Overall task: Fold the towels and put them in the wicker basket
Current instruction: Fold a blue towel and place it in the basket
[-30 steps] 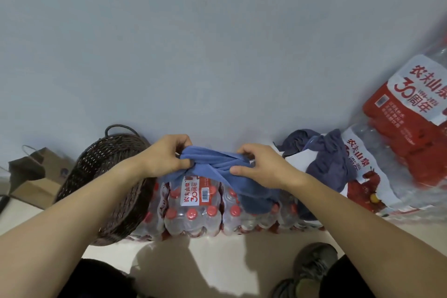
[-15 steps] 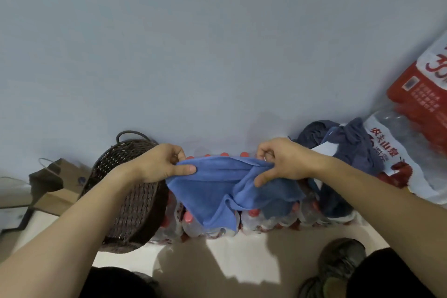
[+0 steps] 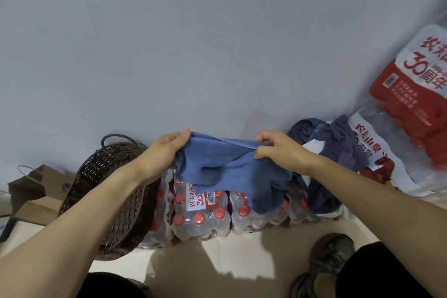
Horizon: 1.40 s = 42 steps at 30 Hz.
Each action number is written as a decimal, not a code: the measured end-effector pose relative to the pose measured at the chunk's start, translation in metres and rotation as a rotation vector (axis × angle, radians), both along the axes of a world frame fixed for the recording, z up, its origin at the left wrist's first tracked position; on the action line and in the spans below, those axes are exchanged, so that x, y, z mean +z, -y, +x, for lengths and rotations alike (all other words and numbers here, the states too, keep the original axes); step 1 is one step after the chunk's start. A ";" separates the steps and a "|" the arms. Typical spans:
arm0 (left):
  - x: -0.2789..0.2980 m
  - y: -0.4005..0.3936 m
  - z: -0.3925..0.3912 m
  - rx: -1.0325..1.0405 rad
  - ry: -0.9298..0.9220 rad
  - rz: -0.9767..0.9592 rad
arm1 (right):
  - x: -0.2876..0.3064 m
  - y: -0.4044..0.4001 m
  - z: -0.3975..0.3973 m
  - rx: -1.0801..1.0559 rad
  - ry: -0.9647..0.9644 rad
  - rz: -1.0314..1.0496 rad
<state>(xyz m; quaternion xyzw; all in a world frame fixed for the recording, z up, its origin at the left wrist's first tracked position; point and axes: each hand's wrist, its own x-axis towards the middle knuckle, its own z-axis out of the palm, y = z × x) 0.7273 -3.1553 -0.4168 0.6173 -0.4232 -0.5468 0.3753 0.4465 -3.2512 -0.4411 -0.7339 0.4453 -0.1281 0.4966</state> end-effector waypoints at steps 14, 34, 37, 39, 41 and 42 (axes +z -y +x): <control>0.013 0.000 0.006 -0.026 0.633 -0.116 | -0.003 -0.006 0.007 0.022 -0.092 -0.280; 0.018 -0.007 -0.003 -0.169 0.611 -0.290 | -0.037 -0.001 0.028 0.299 -0.217 0.073; 0.015 -0.007 0.005 -0.177 0.612 -0.263 | -0.065 0.002 0.015 0.444 -0.516 0.004; 0.014 -0.008 0.008 -0.221 0.625 -0.249 | -0.076 0.000 0.015 0.441 -0.516 0.029; 0.014 -0.008 0.010 -0.274 0.616 -0.235 | -0.081 -0.001 0.021 0.452 -0.488 0.011; 0.014 -0.008 0.010 -0.294 0.604 -0.229 | -0.082 -0.002 0.026 0.456 -0.466 -0.011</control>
